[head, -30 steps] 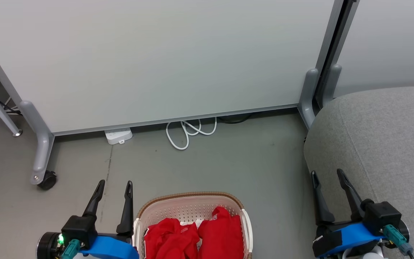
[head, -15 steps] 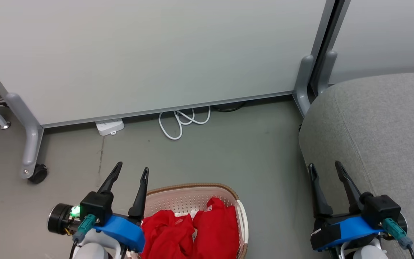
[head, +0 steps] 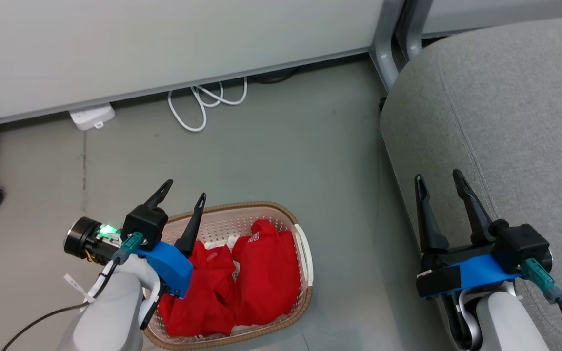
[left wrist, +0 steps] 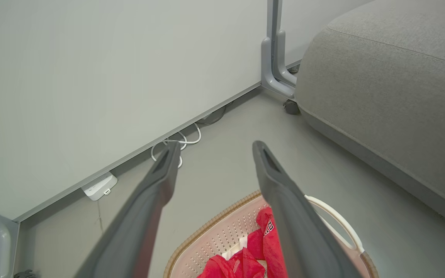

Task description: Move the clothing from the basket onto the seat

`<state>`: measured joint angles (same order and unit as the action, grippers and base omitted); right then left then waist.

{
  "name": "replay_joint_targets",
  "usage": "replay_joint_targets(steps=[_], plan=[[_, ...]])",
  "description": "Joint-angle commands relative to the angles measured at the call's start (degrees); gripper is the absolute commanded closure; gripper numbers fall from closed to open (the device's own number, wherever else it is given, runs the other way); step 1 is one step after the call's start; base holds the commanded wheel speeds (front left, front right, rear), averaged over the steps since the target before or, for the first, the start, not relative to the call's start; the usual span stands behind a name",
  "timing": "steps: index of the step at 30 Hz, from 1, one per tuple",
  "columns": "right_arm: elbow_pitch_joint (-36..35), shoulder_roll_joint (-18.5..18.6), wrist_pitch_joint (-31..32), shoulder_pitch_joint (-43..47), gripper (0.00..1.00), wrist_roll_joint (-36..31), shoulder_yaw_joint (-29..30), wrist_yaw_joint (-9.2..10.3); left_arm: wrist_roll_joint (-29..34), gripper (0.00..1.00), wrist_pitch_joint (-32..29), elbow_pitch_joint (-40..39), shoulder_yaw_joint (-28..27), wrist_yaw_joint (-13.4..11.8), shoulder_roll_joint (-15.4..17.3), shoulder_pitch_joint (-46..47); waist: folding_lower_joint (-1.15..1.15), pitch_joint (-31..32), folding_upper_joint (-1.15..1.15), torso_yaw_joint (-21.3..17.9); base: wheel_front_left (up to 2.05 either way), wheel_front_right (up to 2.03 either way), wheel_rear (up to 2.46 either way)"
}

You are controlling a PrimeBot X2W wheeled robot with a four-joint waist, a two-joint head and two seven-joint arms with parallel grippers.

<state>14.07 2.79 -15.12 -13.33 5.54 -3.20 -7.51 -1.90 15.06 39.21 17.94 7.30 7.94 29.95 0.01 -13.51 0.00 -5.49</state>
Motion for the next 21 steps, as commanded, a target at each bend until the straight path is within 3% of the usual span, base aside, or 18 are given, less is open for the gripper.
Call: replay_joint_targets(steps=[1,21], plan=[[-0.5,0.16,-0.06,-1.5,0.0,-0.23,-0.08,0.04,-0.15,0.0,0.18,1.96,1.26,0.19,0.83,2.38,-0.01,-4.29,0.0,-2.68,0.0,0.0,0.0],[-3.95,0.15,-0.06,-10.04,0.0,0.33,-0.99,0.04,-3.08,0.0,0.16,23.91,20.65,0.12,5.63,17.07,-0.01,-20.8,0.0,-6.09,0.0,0.0,0.0]])
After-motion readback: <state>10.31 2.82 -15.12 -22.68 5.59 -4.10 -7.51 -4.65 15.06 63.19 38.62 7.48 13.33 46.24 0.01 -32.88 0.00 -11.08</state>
